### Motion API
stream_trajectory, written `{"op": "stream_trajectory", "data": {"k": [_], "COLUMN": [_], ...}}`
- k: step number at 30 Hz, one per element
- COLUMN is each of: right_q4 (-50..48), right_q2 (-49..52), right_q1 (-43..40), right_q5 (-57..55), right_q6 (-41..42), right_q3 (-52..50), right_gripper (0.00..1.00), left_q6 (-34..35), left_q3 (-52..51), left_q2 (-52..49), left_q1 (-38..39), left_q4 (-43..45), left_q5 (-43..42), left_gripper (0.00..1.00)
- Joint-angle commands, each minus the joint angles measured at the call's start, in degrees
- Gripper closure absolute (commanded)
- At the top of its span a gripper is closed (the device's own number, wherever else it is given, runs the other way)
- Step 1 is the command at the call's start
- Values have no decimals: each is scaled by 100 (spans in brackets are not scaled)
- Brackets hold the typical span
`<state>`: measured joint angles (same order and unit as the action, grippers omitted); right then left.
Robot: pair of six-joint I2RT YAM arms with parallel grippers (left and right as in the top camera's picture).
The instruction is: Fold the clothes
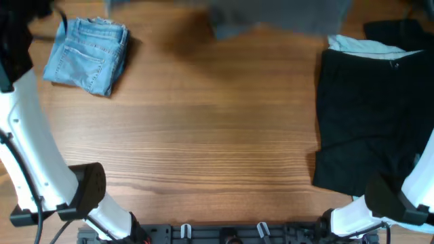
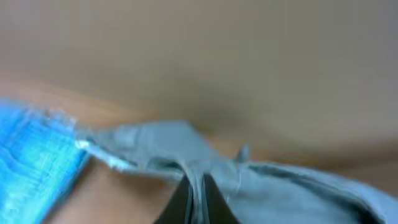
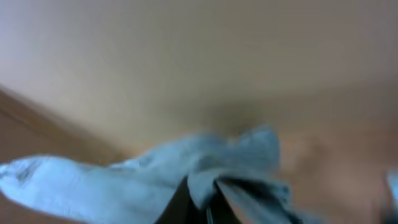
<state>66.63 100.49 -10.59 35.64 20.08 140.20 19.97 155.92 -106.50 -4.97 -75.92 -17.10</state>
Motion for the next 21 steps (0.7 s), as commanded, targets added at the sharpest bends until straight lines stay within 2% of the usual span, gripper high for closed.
{"op": "stream_trajectory", "data": {"k": [1, 3, 5, 11, 13, 17, 21], "right_q4": [1187, 2109, 2492, 2531, 2494, 2551, 2553], "right_q2": [409, 586, 590, 584, 584, 833, 697], "right_q1": [107, 210, 251, 254, 254, 393, 555], "right_q5": [-999, -1598, -1897, -1932, -1934, -1932, -2124], "right_q6": [-896, -1172, -1263, -1259, -1266, -1067, -940], "right_q3": [-120, -120, -120, -120, -120, -129, -544], "right_gripper": [96, 96, 96, 96, 96, 96, 96], "left_q6": [-330, -352, -455, -455, -374, -129, 87], "left_q3": [-44, -59, -262, -485, -1049, -2973, -4011], "left_q2": [-520, -748, -697, -551, -302, 262, 1029], "left_q1": [-66, -66, -42, 258, 339, 354, 354], "left_q4": [-1322, -2068, -2061, -2065, -2065, -2061, -2063], "left_q5": [927, 1056, 903, 796, 791, 625, 645], "left_gripper": [96, 96, 96, 96, 96, 96, 96]}}
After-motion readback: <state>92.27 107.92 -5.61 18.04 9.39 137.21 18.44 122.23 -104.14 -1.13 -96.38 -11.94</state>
